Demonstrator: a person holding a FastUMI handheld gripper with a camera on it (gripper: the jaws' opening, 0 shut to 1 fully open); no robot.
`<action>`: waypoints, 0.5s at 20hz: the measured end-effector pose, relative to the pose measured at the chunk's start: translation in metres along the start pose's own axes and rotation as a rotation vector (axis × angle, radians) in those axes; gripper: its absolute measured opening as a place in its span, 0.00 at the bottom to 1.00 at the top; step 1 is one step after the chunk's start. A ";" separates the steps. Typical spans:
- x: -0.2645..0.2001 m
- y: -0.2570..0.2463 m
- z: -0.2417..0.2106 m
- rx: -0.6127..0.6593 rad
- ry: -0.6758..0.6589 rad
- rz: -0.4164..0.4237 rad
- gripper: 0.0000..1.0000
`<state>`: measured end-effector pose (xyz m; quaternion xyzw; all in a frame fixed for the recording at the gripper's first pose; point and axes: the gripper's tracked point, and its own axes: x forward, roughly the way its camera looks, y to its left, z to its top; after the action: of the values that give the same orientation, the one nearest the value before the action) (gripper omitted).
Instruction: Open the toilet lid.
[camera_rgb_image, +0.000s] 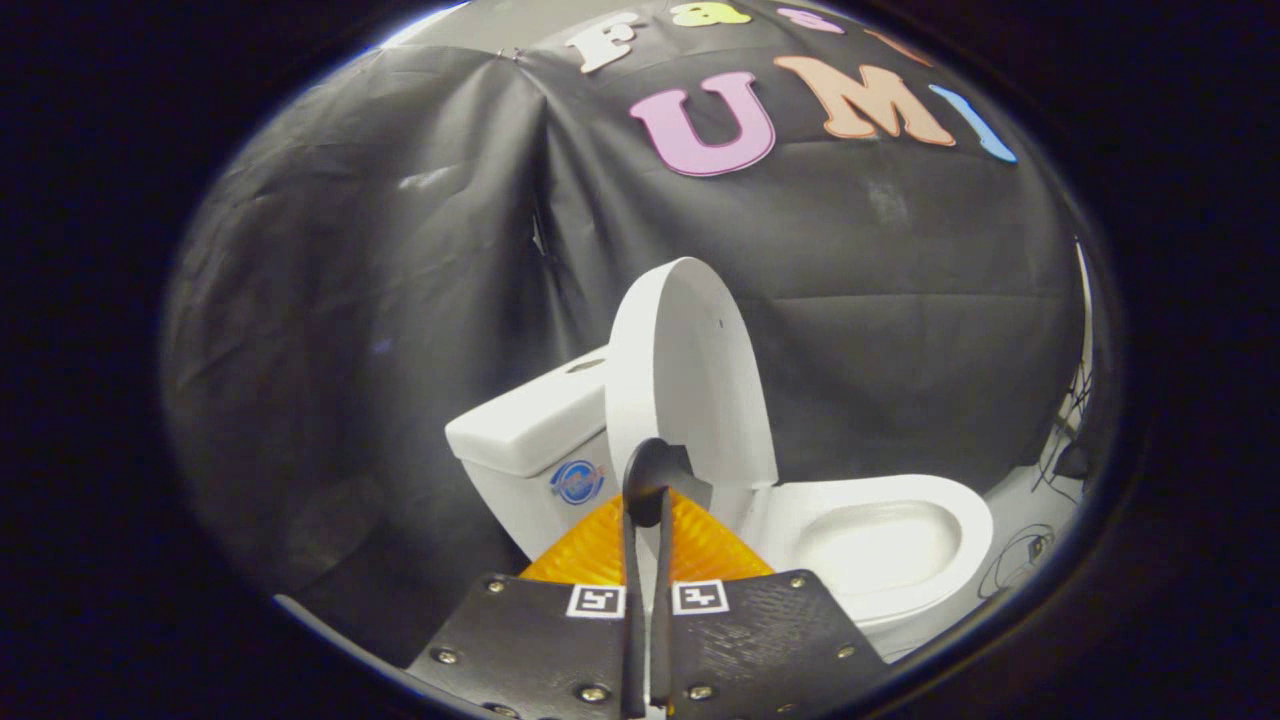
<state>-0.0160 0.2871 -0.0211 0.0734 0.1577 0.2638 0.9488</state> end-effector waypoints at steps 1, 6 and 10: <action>0.003 0.004 0.000 0.006 -0.004 0.004 0.03; 0.013 0.021 -0.004 0.030 0.001 0.055 0.04; 0.017 0.028 -0.004 0.019 -0.004 0.062 0.04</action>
<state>-0.0167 0.3203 -0.0234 0.0875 0.1561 0.2916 0.9397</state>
